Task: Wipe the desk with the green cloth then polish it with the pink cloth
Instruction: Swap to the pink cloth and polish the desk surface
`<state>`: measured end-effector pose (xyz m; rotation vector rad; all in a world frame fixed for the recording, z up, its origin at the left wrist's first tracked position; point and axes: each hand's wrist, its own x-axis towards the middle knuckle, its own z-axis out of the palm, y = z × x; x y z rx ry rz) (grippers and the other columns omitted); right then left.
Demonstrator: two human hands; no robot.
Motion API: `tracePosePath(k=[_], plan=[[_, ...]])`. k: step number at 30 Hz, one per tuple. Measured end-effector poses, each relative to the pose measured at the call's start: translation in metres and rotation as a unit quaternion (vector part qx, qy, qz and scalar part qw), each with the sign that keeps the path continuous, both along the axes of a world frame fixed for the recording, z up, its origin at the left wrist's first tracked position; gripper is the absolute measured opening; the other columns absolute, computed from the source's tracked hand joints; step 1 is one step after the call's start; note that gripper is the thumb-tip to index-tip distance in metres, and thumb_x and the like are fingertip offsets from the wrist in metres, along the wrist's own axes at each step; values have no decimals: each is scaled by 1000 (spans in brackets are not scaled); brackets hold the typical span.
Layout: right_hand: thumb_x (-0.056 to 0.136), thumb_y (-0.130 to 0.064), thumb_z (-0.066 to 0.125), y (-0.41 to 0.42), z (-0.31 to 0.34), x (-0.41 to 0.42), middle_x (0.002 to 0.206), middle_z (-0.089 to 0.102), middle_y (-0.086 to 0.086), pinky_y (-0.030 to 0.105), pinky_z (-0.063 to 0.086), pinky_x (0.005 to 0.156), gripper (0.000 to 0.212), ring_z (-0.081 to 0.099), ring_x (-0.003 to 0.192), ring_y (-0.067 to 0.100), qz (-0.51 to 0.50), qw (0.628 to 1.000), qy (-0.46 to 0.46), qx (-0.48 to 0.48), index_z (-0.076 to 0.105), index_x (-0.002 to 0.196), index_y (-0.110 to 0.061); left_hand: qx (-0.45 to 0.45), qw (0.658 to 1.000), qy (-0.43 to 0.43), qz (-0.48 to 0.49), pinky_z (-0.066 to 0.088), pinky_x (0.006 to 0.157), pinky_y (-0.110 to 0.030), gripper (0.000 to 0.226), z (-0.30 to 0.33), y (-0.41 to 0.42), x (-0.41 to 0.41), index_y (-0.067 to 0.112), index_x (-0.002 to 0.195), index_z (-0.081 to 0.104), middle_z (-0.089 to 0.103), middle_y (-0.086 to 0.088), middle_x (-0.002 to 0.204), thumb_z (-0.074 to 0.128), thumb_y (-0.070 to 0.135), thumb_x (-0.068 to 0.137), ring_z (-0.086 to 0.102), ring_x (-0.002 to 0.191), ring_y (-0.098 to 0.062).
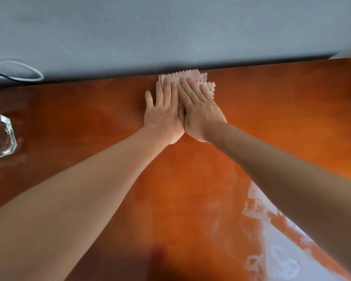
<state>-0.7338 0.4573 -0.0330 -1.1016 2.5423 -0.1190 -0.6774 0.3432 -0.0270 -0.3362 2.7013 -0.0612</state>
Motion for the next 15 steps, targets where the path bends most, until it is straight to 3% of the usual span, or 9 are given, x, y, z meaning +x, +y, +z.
tracePosePath(k=[8,15], plan=[[108,-37,10,11,3,-1,170,-9,1,38,-8,127,60,-15,155,16,-21,1000,-20,-10,-5,162,-17,6,1000,-24,11,3,124,-55,66,4,11,-8,6,156,-22,-24,-14,166,6,41,108,-16,155,-33],[106,-38,8,88,9,-10,170,-9,0,37,-7,127,61,-13,156,15,-60,998,-14,21,-5,162,-18,26,999,-13,-27,4,125,-56,65,5,86,-25,5,156,-21,-25,-15,165,4,41,108,-18,154,-35]])
